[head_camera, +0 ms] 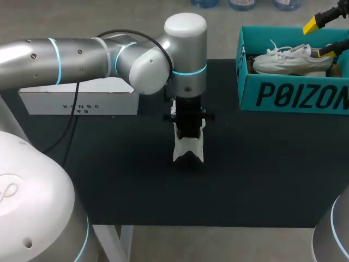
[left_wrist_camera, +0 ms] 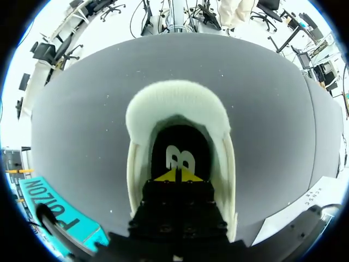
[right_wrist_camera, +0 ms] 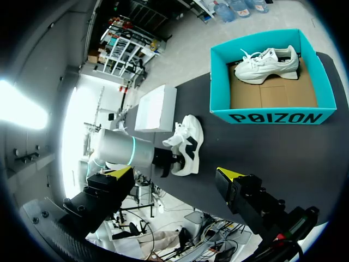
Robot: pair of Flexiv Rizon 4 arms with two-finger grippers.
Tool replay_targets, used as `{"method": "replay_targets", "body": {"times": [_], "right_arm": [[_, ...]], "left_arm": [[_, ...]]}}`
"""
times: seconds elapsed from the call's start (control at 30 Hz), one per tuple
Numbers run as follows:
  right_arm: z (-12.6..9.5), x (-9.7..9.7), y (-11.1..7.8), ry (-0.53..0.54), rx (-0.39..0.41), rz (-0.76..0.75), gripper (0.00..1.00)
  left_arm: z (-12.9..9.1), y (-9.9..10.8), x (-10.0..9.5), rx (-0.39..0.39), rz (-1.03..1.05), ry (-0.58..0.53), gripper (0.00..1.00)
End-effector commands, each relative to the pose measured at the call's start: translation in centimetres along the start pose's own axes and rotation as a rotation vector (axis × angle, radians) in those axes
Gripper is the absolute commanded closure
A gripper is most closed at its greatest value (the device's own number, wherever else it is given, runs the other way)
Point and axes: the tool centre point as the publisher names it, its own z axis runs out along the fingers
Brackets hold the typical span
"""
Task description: Take the shoe out of the shoebox, open the shoe tongue, remove and reinsert the insole, then place the shoe into the shoebox
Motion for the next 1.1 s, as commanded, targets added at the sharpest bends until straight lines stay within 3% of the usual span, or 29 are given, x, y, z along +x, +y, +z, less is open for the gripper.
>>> {"method": "replay_targets", "body": {"times": [0.03, 0.23, 0.47, 0.5, 0.53, 0.57, 0.63, 0.7, 0.73, 1.1], "right_arm": [[0.0, 0.0, 0.0, -0.002, 0.001, 0.0, 0.0], [0.0, 0.0, 0.0, -0.002, 0.001, 0.0, 0.0], [0.0, 0.0, 0.0, -0.002, 0.001, 0.0, 0.0], [0.0, 0.0, 0.0, -0.002, 0.001, 0.0, 0.0], [0.0, 0.0, 0.0, -0.002, 0.001, 0.0, 0.0], [0.0, 0.0, 0.0, -0.002, 0.001, 0.0, 0.0], [0.0, 0.0, 0.0, -0.002, 0.001, 0.0, 0.0], [0.0, 0.0, 0.0, -0.002, 0.001, 0.0, 0.0], [0.0, 0.0, 0.0, -0.002, 0.001, 0.0, 0.0], [0.0, 0.0, 0.0, -0.002, 0.001, 0.0, 0.0]], "left_arm": [[-2.9, 0.5, 0.4, -0.048, -0.007, 0.023, 1.0], [-3.0, 2.6, 0.6, -0.074, -0.008, 0.056, 1.0], [-3.6, 2.7, 1.4, -0.093, -0.041, 0.048, 1.0], [-3.6, 2.7, 1.5, -0.096, -0.052, 0.053, 0.96], [-3.6, 2.7, 1.5, -0.096, -0.054, 0.052, 0.67], [-3.5, 2.8, 1.6, -0.095, -0.055, 0.052, 0.53], [-3.5, 2.8, 1.7, -0.092, -0.063, 0.053, 0.47], [-3.5, 2.5, 1.7, -0.093, -0.067, 0.052, 0.12], [-3.6, 2.4, 1.6, -0.098, -0.071, 0.051, 0.0], [-4.3, 1.2, 1.6, -0.104, -0.097, 0.045, 0.0]]}}
